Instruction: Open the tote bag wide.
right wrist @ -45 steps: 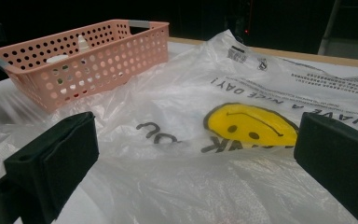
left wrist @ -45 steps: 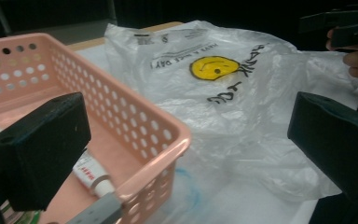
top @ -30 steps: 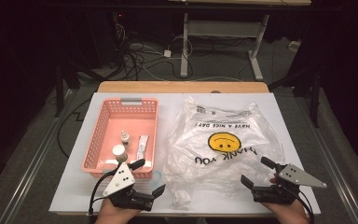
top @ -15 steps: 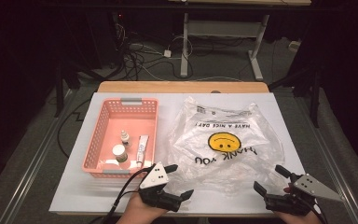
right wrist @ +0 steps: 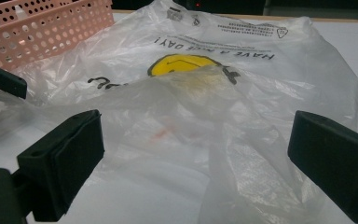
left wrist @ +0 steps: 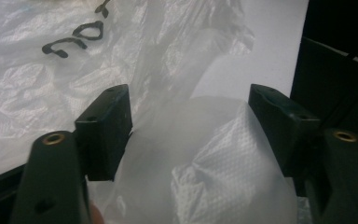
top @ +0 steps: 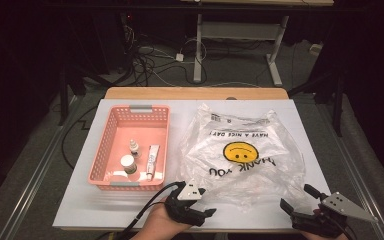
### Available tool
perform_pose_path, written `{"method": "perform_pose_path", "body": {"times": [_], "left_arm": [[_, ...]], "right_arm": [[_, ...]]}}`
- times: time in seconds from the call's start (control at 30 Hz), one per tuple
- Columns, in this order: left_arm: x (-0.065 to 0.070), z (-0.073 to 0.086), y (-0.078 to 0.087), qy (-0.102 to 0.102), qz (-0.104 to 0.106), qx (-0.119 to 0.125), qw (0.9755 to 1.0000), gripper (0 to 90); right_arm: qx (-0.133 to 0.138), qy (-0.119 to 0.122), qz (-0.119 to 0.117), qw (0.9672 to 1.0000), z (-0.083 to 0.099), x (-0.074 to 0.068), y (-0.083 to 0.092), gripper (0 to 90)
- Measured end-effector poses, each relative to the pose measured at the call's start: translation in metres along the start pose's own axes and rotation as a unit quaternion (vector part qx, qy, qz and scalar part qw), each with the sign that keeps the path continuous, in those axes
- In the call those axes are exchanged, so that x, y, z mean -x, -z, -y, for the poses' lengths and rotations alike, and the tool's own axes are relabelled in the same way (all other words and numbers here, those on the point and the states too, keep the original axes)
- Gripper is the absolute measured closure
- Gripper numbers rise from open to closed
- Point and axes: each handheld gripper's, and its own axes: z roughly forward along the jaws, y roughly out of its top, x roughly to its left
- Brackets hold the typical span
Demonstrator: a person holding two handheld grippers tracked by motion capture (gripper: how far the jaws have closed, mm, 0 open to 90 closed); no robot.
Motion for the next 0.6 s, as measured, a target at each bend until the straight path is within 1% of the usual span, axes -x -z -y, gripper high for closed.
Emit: {"method": "perform_pose_path", "body": {"times": [0.03,0.07,0.1,0.13,0.2,0.27,0.3,0.33,0.4,0.43,0.47,0.53,0.57,0.6], "left_arm": [[0.000,0.000,-0.001,0.000,-0.005,-0.005,1.0000,37.0],[-0.001,0.000,-0.001,-0.002,-0.010,-0.011,0.9999,37.0],[-0.001,0.001,-0.002,-0.004,-0.011,-0.014,0.9998,39.4],[-0.001,0.001,-0.002,-0.004,-0.013,-0.017,0.9997,45.7],[-0.001,0.002,-0.003,-0.008,-0.020,-0.023,0.9995,53.9],[-0.001,0.002,-0.004,-0.008,-0.027,-0.033,0.9991,62.0],[-0.001,0.002,-0.004,-0.008,-0.028,-0.036,0.9989,65.7],[-0.001,0.003,-0.005,-0.010,-0.027,-0.040,0.9988,65.7],[0.000,0.003,-0.004,-0.012,-0.031,-0.040,0.9986,72.8],[0.000,0.003,-0.003,-0.013,-0.032,-0.037,0.9987,76.6],[0.000,0.003,-0.002,-0.014,-0.033,-0.031,0.9989,77.7],[0.001,0.002,0.004,-0.019,-0.033,-0.016,0.9991,77.8],[0.001,0.002,0.006,-0.021,-0.034,-0.010,0.9991,77.8],[0.001,0.002,0.006,-0.021,-0.034,-0.010,0.9991,77.8]], "right_arm": [[-0.005,-0.002,0.002,1.0000,0.001,0.000,-0.001,3.5],[-0.005,-0.002,0.002,1.0000,0.001,0.000,-0.001,3.5],[-0.011,-0.002,0.004,0.9999,0.002,0.001,-0.001,3.4],[-0.024,-0.002,0.006,0.9997,0.004,0.002,-0.004,3.1],[-0.039,-0.007,0.008,0.9992,0.007,0.003,-0.006,3.2],[-0.054,0.001,0.016,0.9984,0.009,0.004,-0.008,3.3],[-0.060,0.000,0.018,0.9980,0.010,0.005,-0.009,4.1],[-0.060,0.000,0.018,0.9980,0.010,0.005,-0.009,4.1],[-0.073,-0.007,0.022,0.9971,0.013,0.008,-0.012,5.9],[-0.082,-0.010,0.028,0.9961,0.015,0.012,-0.013,9.0],[-0.087,-0.016,0.029,0.9957,0.017,0.014,-0.013,11.7],[-0.097,-0.019,0.028,0.9947,0.019,0.017,-0.014,18.4],[-0.101,-0.023,0.029,0.9942,0.020,0.018,-0.013,23.8],[-0.105,-0.026,0.029,0.9937,0.021,0.019,-0.013,29.4]]}}
